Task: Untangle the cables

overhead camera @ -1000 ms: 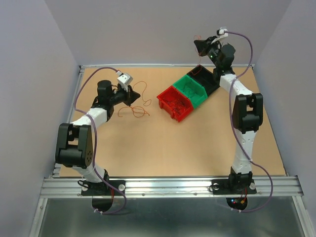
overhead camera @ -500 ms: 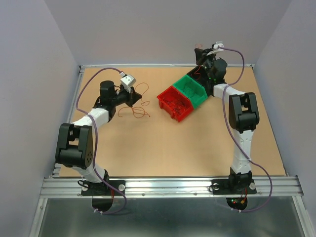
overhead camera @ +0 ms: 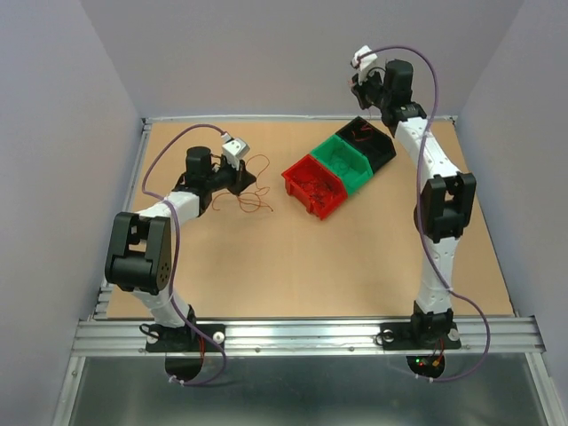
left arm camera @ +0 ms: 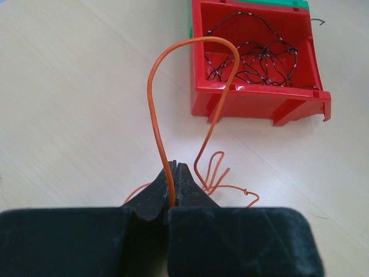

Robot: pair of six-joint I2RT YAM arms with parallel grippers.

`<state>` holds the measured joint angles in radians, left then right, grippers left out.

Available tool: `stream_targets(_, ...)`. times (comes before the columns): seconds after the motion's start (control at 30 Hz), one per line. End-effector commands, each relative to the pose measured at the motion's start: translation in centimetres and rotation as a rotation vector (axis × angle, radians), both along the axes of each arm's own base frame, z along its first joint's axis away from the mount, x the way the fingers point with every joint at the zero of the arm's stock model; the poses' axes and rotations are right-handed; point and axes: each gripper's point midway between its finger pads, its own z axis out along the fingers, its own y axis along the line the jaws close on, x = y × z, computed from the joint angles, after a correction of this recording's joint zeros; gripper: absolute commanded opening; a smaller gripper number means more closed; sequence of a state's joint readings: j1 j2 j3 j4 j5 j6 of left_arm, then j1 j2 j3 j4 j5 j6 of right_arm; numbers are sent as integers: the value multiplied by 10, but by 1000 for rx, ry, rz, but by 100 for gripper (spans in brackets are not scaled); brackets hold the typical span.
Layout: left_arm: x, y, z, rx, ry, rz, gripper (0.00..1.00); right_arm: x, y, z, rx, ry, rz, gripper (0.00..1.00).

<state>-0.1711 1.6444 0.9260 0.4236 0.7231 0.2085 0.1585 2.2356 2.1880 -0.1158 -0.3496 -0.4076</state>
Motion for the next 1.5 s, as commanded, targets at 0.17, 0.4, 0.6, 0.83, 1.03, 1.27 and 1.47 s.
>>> stream_targets(0.17, 11, -8, 18, -1, -51, -29, 0, -97, -15, -96, -515, 253, 307, 6)
stream_targets(0.4, 8, -8, 22, 3, -62, -35, 0, -71, -38, -154, -614, 450, 223, 8)
stream_targets(0.6, 7, -10, 22, 4, -65, -44, 0, -64, -46, -187, -657, 484, 247, 7)
stream_targets(0.83, 6, -10, 23, 11, -71, -51, 0, -50, -56, -199, -701, 486, 190, 44)
stream_targets(1.03, 7, -10, 21, 12, -65, -52, 0, -49, -34, -162, -596, 373, 235, 49)
stream_targets(1.27, 5, -8, 29, 17, -88, -43, 0, -71, 14, -139, -465, 291, 453, 43)
stream_targets(1.47, 1, -4, 38, 26, -121, -31, 0, -64, 43, -130, -392, 267, 487, 44)
